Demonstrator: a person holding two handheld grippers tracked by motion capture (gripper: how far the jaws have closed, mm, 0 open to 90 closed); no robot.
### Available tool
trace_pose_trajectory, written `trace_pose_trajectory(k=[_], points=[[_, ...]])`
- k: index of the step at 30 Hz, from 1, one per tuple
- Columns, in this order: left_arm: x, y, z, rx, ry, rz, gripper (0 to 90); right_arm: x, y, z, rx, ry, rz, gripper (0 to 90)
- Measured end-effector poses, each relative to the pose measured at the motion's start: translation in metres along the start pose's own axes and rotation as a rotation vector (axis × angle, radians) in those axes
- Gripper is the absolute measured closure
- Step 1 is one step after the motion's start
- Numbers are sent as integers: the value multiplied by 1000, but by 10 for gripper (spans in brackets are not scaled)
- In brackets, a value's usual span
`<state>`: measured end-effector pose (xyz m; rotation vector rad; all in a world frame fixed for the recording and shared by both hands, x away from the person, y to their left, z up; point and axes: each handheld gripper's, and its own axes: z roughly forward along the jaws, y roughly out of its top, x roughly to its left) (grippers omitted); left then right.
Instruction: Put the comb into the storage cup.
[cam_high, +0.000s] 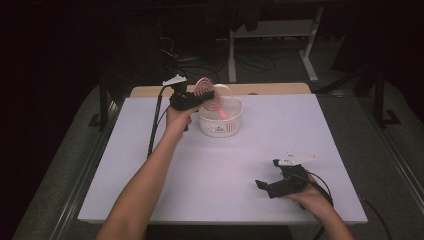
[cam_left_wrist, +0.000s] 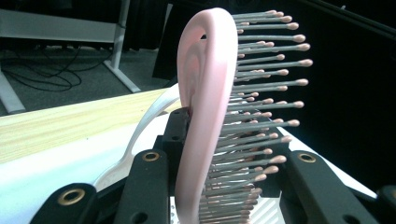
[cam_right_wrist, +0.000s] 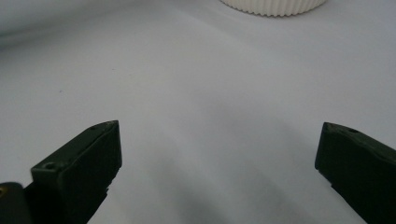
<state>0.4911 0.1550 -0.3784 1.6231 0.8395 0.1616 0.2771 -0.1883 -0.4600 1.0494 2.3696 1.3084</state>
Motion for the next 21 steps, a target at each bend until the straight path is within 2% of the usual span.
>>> trace_pose_trajectory(k=[11,21], points=[[9,-4,-5,8,3,-4,636,0,0,0,0,0,-2,2],[19,-5,-11,33,43,13,608,1,0,1,4,2,-3,3]])
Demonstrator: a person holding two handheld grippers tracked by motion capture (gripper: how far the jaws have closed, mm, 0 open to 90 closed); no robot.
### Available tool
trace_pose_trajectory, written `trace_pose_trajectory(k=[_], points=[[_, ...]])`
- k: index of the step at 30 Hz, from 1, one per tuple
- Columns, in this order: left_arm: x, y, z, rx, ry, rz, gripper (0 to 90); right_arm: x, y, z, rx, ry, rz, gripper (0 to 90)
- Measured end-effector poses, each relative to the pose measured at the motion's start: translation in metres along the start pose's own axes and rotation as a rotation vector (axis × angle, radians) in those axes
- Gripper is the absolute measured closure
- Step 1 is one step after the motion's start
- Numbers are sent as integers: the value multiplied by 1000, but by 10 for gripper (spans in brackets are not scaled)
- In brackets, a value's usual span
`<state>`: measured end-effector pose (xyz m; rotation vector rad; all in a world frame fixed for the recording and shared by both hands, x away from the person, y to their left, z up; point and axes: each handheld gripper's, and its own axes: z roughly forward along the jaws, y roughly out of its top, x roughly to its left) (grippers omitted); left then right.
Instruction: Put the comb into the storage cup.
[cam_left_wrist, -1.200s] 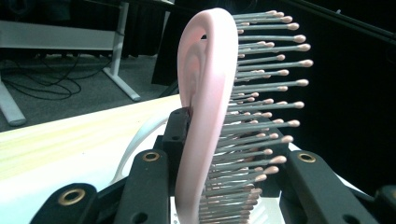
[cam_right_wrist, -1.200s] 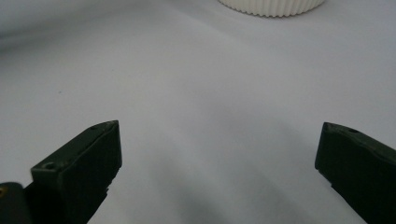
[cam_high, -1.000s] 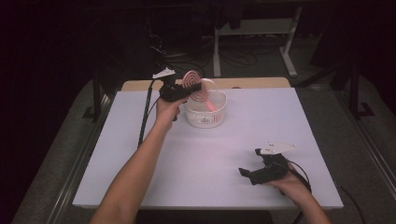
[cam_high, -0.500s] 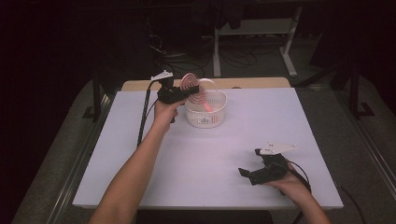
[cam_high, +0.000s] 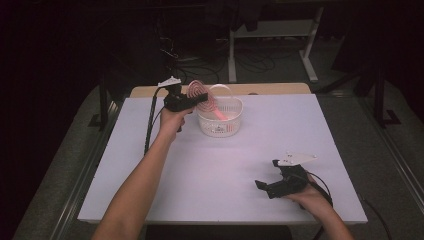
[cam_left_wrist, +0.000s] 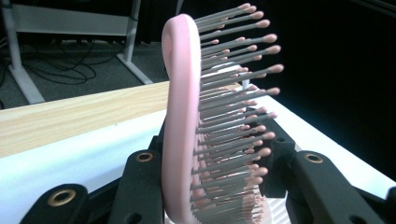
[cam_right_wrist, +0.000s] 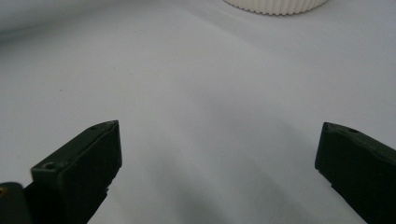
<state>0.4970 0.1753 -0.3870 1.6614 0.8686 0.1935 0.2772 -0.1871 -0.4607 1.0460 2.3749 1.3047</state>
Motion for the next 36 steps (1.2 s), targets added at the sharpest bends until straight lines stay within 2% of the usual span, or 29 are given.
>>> trace_pose_trajectory(k=[7,20,26,31,36], points=[[6,-2,-3,6,19,7,589,0,0,0,0,1,0,2],[4,-3,-1,42,53,72,485,0,0,1,1,2,0,2],[4,-4,-1,58,71,103,391,0,0,1,3,2,2,2],[2,-4,-3,56,95,125,250,0,0,1,2,1,0,3],[0,-3,-5,58,102,145,155,0,0,1,1,2,-1,2]])
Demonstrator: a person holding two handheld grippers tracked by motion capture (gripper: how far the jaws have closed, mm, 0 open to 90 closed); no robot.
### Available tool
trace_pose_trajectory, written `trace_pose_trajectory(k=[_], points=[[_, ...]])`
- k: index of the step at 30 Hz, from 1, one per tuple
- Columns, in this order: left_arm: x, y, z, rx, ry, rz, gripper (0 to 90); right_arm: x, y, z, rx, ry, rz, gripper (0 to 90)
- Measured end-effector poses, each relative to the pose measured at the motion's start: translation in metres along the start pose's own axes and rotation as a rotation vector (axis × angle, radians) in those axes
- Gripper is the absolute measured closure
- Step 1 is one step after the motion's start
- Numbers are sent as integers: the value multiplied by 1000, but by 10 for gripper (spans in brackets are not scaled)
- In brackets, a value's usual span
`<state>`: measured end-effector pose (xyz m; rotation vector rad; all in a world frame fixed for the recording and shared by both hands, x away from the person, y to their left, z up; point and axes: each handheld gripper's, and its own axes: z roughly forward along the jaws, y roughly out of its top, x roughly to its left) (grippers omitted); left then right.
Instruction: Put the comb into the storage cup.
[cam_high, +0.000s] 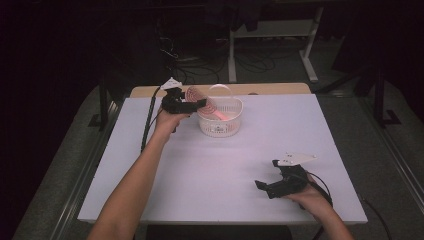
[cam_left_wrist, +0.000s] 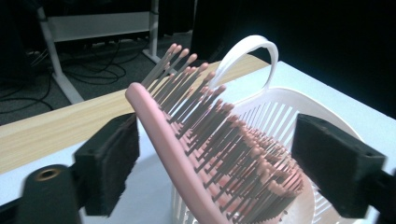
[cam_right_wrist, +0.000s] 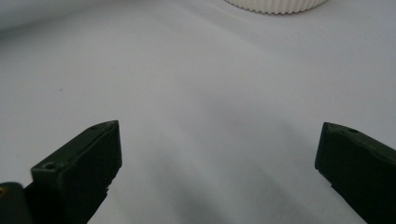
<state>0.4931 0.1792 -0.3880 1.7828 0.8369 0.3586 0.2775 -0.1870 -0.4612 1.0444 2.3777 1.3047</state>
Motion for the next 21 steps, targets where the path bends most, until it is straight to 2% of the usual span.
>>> trace_pose_trajectory(k=[8,14,21], points=[[2,0,-9,33,-17,33,34,-2,-1,1,-1,-1,3,2],[7,0,-19,48,-31,44,0,-4,-1,2,3,3,1,3],[9,-3,-33,68,-40,57,0,-4,0,2,1,4,-1,3]])
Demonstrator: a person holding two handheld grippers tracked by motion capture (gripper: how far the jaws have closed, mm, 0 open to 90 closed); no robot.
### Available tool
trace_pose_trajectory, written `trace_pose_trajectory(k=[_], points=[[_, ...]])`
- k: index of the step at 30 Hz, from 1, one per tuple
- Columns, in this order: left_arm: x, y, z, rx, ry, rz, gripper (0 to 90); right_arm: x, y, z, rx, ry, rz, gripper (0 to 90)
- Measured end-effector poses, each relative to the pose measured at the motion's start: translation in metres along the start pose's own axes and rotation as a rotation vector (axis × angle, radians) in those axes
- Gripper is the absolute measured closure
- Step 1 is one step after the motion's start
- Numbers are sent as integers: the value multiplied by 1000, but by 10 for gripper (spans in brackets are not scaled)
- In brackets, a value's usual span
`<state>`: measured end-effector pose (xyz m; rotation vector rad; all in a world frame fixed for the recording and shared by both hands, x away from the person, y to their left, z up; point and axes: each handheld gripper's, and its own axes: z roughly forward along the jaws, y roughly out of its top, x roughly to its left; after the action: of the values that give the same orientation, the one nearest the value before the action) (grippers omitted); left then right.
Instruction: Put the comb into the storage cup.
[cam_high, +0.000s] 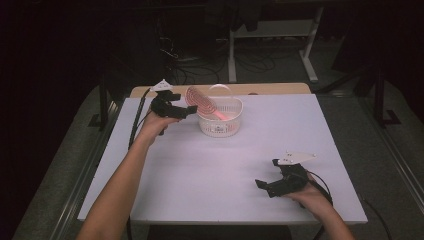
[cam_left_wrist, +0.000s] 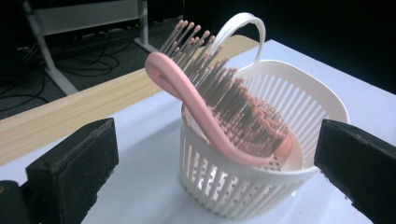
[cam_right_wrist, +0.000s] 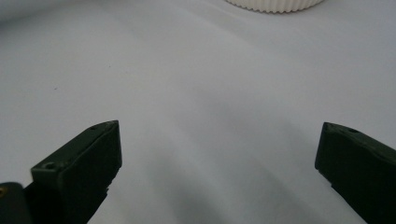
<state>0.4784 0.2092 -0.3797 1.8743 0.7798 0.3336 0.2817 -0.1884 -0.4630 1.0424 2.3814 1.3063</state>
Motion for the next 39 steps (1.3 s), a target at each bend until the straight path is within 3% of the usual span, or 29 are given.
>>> trace_pose_trajectory(k=[7,20,32,39], points=[[-5,-4,-16,17,5,27,0,2,3,1,4,-7,-7,3],[-20,-16,-46,44,-38,46,0,4,3,1,3,-10,-11,3],[-36,-39,-59,40,-69,40,4,5,3,0,4,-15,-15,3],[-44,-55,-60,65,-84,51,4,4,3,0,1,-18,-13,3]])
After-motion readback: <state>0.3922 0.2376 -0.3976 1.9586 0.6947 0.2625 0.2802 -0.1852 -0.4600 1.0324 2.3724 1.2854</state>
